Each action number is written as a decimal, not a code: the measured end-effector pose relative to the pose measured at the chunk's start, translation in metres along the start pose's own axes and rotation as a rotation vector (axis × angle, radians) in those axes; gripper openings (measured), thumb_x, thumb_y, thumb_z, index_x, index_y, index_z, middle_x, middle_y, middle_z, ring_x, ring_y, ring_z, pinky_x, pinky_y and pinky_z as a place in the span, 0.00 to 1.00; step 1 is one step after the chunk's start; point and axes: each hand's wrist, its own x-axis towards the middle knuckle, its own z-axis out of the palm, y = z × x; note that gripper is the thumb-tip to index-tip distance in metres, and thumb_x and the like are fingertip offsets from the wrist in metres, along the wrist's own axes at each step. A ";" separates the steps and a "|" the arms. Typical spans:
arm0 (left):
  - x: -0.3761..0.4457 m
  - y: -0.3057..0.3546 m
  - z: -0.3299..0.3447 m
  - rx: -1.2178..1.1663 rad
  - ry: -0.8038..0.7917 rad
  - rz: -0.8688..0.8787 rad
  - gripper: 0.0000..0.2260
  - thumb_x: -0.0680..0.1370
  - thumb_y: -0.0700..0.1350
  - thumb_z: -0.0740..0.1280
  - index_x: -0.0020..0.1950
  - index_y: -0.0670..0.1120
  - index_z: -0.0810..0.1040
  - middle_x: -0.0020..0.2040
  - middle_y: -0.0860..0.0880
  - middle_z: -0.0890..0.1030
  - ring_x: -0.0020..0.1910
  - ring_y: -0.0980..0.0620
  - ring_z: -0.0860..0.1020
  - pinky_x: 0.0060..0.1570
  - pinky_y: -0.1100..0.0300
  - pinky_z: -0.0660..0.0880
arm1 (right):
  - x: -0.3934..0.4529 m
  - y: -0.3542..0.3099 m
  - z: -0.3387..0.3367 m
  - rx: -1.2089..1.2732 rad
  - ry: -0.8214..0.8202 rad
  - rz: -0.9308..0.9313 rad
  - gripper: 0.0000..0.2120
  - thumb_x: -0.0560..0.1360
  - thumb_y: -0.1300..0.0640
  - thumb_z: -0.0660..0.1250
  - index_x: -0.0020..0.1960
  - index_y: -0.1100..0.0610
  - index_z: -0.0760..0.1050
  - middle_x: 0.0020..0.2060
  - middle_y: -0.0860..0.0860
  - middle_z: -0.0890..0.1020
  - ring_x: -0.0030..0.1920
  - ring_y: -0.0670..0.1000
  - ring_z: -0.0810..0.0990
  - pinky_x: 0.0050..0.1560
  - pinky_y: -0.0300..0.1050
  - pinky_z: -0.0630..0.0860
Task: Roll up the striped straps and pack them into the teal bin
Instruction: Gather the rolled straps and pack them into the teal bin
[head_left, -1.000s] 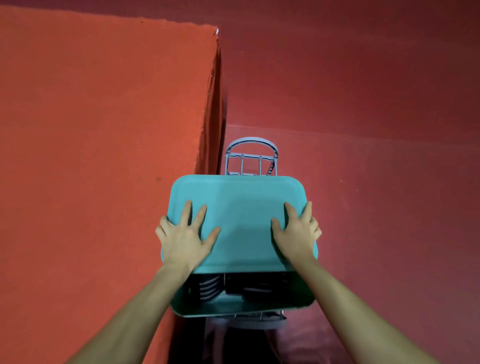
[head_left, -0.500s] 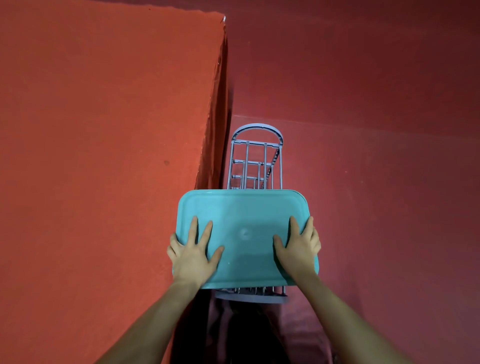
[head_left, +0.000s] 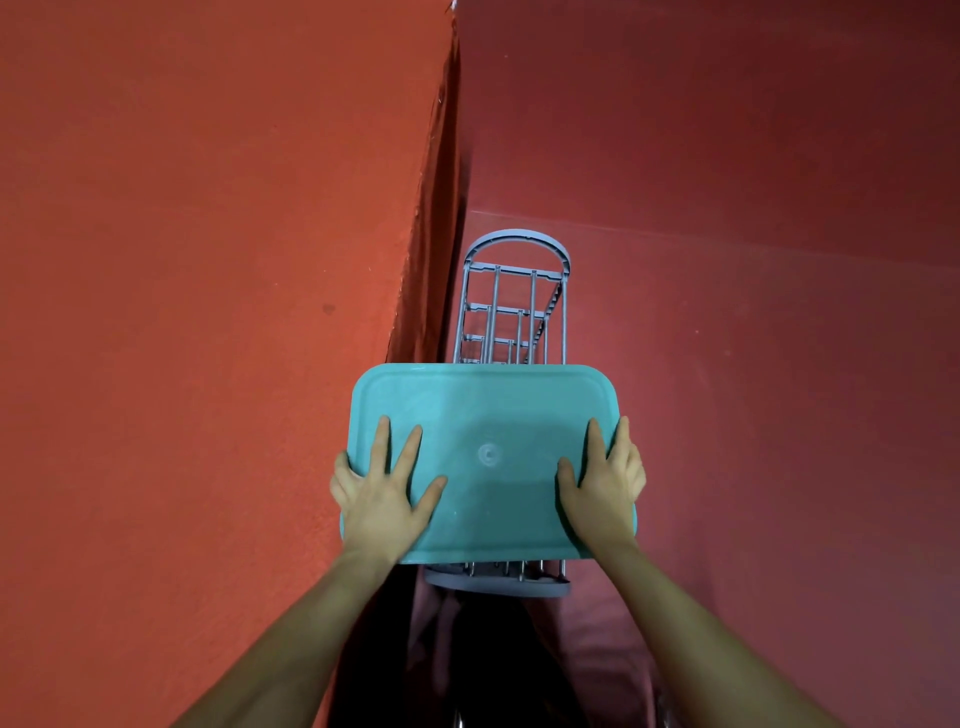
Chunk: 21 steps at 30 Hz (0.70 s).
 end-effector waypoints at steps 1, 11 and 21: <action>0.002 0.001 0.000 0.010 -0.021 0.001 0.35 0.70 0.71 0.47 0.75 0.60 0.62 0.78 0.51 0.54 0.67 0.27 0.56 0.66 0.36 0.56 | 0.002 -0.001 0.001 -0.026 -0.015 -0.007 0.29 0.77 0.51 0.62 0.75 0.58 0.60 0.77 0.62 0.49 0.73 0.64 0.54 0.71 0.58 0.50; 0.004 0.000 -0.004 -0.100 0.045 -0.064 0.36 0.68 0.71 0.52 0.74 0.59 0.63 0.77 0.40 0.51 0.65 0.31 0.60 0.65 0.39 0.59 | 0.012 -0.007 -0.004 0.026 0.018 0.110 0.38 0.75 0.49 0.68 0.76 0.62 0.54 0.68 0.64 0.64 0.65 0.65 0.64 0.66 0.56 0.57; 0.014 0.009 -0.011 -0.056 0.116 -0.122 0.39 0.66 0.73 0.53 0.74 0.57 0.64 0.72 0.34 0.56 0.58 0.36 0.65 0.59 0.43 0.63 | 0.024 -0.005 -0.011 0.027 -0.024 0.052 0.37 0.77 0.48 0.65 0.77 0.60 0.52 0.65 0.61 0.65 0.63 0.62 0.66 0.65 0.54 0.58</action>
